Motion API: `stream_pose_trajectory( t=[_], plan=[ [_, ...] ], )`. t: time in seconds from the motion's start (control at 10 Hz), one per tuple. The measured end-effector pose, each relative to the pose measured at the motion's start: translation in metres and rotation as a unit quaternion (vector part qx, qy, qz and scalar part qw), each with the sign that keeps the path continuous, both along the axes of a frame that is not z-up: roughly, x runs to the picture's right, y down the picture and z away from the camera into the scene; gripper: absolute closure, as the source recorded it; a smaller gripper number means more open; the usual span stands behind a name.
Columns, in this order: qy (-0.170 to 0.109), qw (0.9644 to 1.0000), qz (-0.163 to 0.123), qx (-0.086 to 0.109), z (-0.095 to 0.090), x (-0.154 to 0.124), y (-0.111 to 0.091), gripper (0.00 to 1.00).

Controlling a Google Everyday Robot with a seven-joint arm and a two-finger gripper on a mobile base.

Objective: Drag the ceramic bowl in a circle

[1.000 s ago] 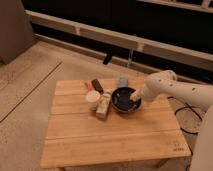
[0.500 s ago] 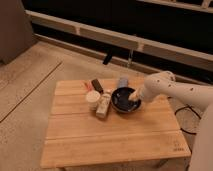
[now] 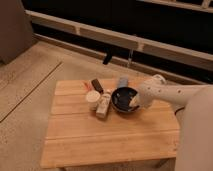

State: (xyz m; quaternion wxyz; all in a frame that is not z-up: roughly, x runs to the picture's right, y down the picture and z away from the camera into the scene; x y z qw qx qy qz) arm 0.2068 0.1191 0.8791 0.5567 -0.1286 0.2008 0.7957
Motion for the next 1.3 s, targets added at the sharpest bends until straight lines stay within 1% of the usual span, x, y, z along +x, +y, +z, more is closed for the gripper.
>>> stream_pose_trajectory(
  t=[0.1, 0.2, 0.3, 0.4, 0.5, 0.6, 0.7, 0.8, 1.0, 1.1, 1.3],
  plan=[
    [0.004, 1.0000, -0.003, -0.001, 0.008, -0.001, 0.002, 0.42],
    [0.004, 1.0000, -0.006, -0.001, 0.016, -0.002, 0.004, 0.52],
    [0.002, 1.0000, -0.009, 0.000, 0.025, -0.005, 0.007, 0.66],
    [0.000, 0.9999, -0.011, 0.002, 0.028, -0.007, 0.007, 0.74],
    [-0.003, 0.9999, -0.009, 0.007, 0.030, -0.011, 0.005, 0.87],
    [-0.004, 0.9999, -0.006, 0.009, 0.029, -0.013, 0.006, 0.95],
    [-0.007, 0.9999, -0.004, 0.010, 0.027, -0.017, 0.008, 1.00],
    [-0.010, 0.9999, -0.005, 0.011, 0.025, -0.020, 0.010, 1.00],
    [-0.017, 0.9998, -0.003, 0.003, 0.013, -0.028, 0.025, 1.00],
    [-0.017, 0.9998, -0.004, -0.003, 0.004, -0.030, 0.035, 1.00],
    [-0.001, 0.9999, -0.009, -0.005, -0.011, -0.019, 0.042, 1.00]
  ],
)
